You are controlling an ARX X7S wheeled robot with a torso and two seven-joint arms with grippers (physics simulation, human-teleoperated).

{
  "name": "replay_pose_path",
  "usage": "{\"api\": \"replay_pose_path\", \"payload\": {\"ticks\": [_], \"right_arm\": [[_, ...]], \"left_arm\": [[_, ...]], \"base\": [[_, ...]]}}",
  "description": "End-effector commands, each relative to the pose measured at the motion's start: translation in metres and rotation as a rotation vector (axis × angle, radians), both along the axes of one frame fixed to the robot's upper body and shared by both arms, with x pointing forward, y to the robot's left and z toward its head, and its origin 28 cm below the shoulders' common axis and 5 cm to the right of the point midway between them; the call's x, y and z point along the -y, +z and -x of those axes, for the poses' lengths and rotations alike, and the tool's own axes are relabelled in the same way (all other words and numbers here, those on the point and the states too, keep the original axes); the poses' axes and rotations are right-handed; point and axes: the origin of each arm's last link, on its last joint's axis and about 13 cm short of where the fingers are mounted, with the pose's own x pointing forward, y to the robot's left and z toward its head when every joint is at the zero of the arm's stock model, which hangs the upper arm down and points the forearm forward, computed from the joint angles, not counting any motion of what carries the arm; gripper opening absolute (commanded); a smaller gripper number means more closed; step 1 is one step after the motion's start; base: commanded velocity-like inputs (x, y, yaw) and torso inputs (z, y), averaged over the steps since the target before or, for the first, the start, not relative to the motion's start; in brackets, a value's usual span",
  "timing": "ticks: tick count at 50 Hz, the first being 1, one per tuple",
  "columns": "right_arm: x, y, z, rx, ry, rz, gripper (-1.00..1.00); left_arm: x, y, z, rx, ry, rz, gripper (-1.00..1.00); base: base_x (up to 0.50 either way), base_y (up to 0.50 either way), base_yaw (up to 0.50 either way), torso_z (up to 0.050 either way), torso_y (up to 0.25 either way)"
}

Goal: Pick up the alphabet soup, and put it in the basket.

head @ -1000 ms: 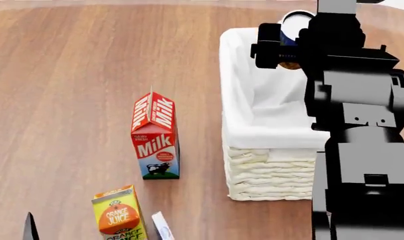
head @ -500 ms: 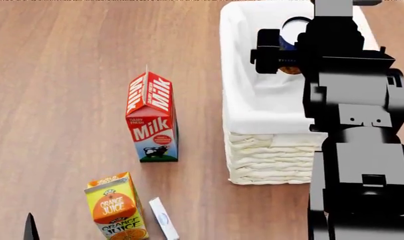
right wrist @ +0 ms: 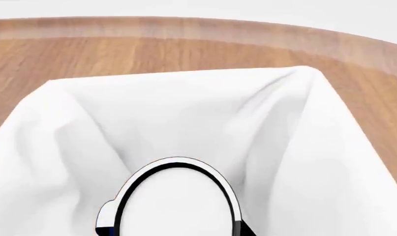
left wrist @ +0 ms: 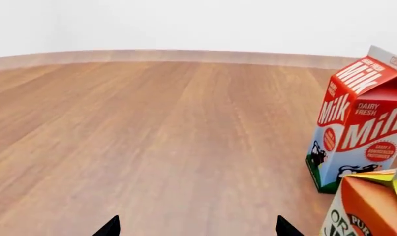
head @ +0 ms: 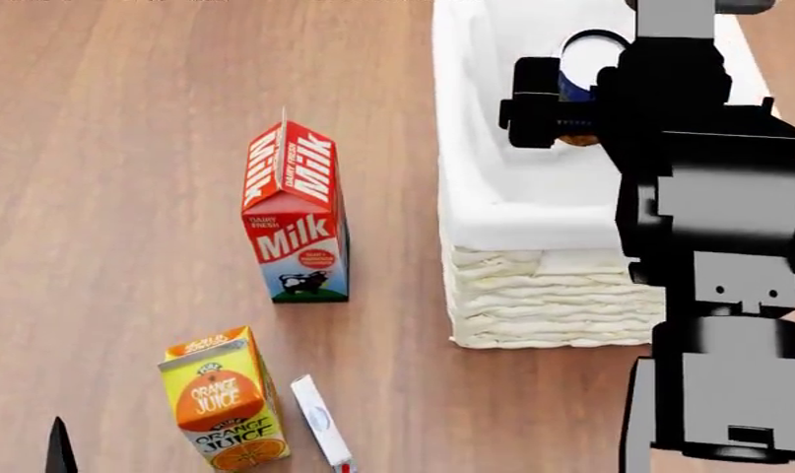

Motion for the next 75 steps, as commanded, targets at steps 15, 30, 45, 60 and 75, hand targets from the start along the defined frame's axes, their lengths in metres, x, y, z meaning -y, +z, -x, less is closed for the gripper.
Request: {"api": "replay_pose_path", "payload": {"ticks": [15,30,45,60,75], "right_arm": [[-0.005,0.015,0.005,0.098,0.034,-0.045,-1.00],[-0.008,0.012,-0.005,0.132,0.021,-0.062,-1.00],[-0.007,0.013,-0.007,0.130,0.021,-0.064,-1.00],[-0.009,0.014,-0.004,0.144,0.022,-0.060,-1.00],[-0.009,0.022,-0.002,0.222,0.020,-0.066,1.00]], "left_arm": [[-0.001,0.000,0.000,0.018,-0.007,0.005,1.00],[-0.002,0.002,0.001,0.026,-0.003,0.013,1.00],[-0.002,0.002,0.000,0.027,-0.008,0.024,1.00],[-0.002,0.002,0.001,0.033,-0.021,0.035,1.00],[-0.002,0.002,0.002,0.033,-0.022,0.034,1.00]], "base": [[0.00,0.00,0.00,0.000,-0.079],[0.00,0.00,0.00,0.000,0.000],[0.00,0.00,0.00,0.000,0.000],[0.00,0.00,0.00,0.000,0.001],[0.00,0.00,0.00,0.000,0.000]]}}
